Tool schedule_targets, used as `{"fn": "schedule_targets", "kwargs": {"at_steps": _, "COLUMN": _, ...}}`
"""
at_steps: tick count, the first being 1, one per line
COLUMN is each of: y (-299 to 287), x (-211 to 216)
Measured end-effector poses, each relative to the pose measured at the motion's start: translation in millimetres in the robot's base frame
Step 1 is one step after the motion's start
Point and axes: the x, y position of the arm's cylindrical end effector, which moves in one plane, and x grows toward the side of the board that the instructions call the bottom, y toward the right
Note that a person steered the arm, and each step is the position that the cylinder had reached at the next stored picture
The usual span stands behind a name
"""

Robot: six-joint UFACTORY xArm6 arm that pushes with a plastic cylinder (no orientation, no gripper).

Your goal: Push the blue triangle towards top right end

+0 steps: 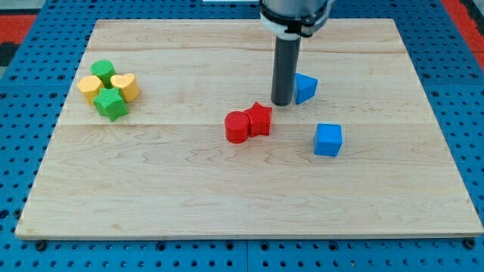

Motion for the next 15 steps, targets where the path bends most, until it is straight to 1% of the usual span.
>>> {"fn": "schedule_targets", "kwargs": {"at_steps": 1, "y": 5, "x": -1}}
{"fn": "schedule_targets", "kwargs": {"at_steps": 3, "y": 20, "x": -30}}
{"fn": "schedule_targets", "kwargs": {"at_steps": 6, "y": 88, "x": -31}}
{"fn": "schedule_targets", "kwargs": {"at_steps": 7, "y": 93, "x": -34}}
{"fn": "schedule_targets", "kwargs": {"at_steps": 10, "y": 101, "x": -79}}
{"fn": "schedule_targets", "kwargs": {"at_steps": 12, "y": 129, "x": -81}}
{"fn": "schedule_targets", "kwargs": {"at_steps": 13, "y": 130, "x": -93}}
{"fn": "schedule_targets", "kwargs": {"at_steps": 15, "y": 130, "x": -144}}
